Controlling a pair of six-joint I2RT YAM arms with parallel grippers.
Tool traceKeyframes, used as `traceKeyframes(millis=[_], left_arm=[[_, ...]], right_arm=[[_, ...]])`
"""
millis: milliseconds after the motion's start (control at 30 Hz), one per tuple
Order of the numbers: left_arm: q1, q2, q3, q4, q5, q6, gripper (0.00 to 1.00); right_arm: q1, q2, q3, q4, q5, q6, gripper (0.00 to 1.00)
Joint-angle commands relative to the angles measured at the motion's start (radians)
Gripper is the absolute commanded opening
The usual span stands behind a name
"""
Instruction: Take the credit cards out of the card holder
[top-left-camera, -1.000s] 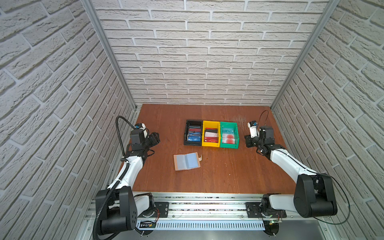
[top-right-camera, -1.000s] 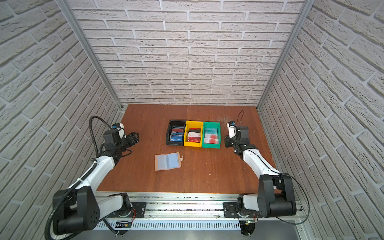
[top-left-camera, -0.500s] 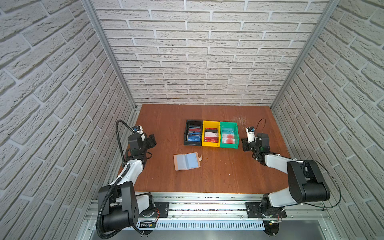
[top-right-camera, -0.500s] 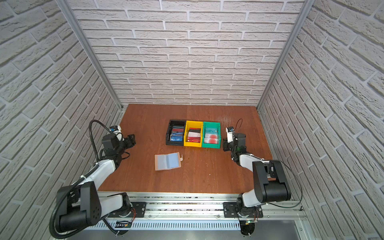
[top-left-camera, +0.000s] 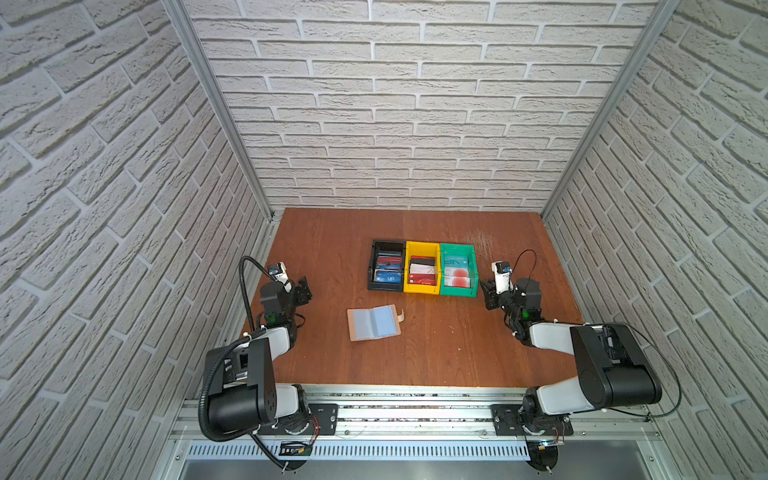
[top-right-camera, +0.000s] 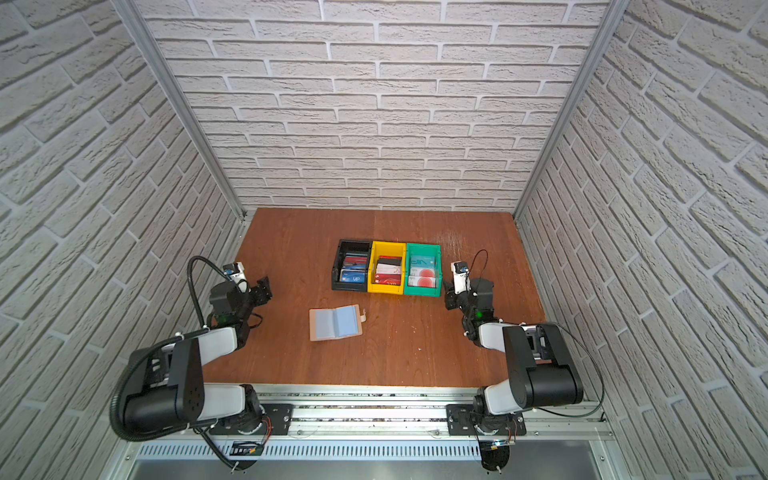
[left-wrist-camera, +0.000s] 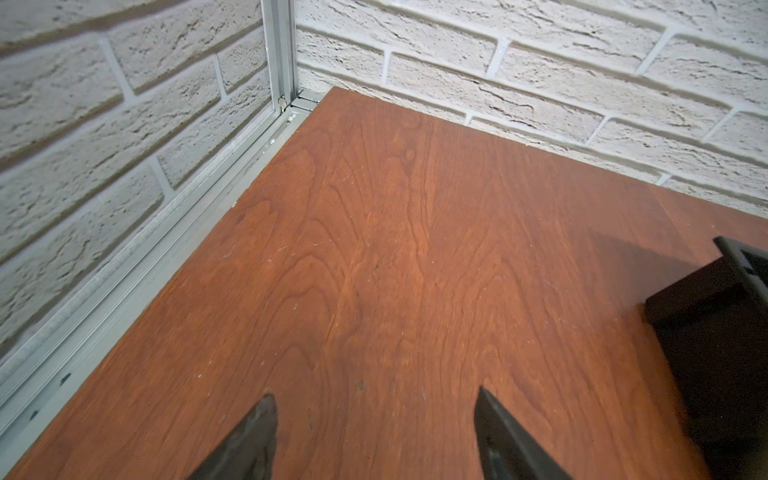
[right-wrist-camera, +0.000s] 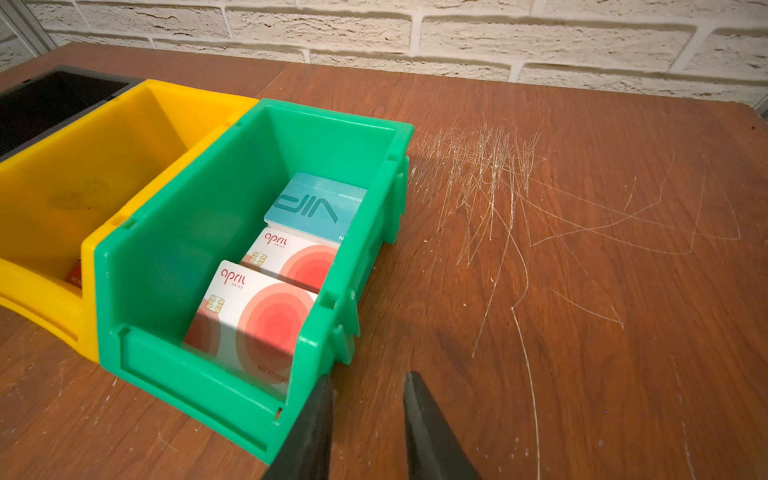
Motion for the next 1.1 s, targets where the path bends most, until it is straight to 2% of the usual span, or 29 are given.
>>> traceKeyframes(millis=[0,267,333,367,433,467,833,1067], left_arm=[[0.007,0.079,-0.022,0.205,-0.018,0.029,0.75],[-0.037,0.154,0.011,0.219,0.08,0.127,0.81],[-0.068,0.22,0.023,0.275,0.058,0.153,0.85],[-0.075,0.189,0.033,0.192,0.039,0.164,0.87],[-0.088,0.212,0.028,0.24,-0.014,0.152,0.91],[-0.089,0.197,0.031,0.21,-0.024,0.154,0.98],[-0.116,0.202,0.039,0.203,-0.067,0.172,0.98],[-0.116,0.202,0.039,0.202,-0.067,0.173,0.98]], right_arm=[[0.003,-0.004,0.001,0.059,-0.009,-0.005,0.31],[0.003,-0.001,0.004,0.054,-0.01,-0.005,0.34],[0.003,-0.002,0.004,0.054,-0.009,-0.005,0.34],[0.003,-0.002,0.004,0.054,-0.01,-0.005,0.34],[0.002,-0.002,0.004,0.054,-0.01,-0.006,0.34],[0.003,-0.002,0.004,0.054,-0.01,-0.006,0.34],[0.003,-0.002,0.004,0.054,-0.009,-0.006,0.36],[0.003,-0.002,0.004,0.054,-0.009,-0.006,0.47]])
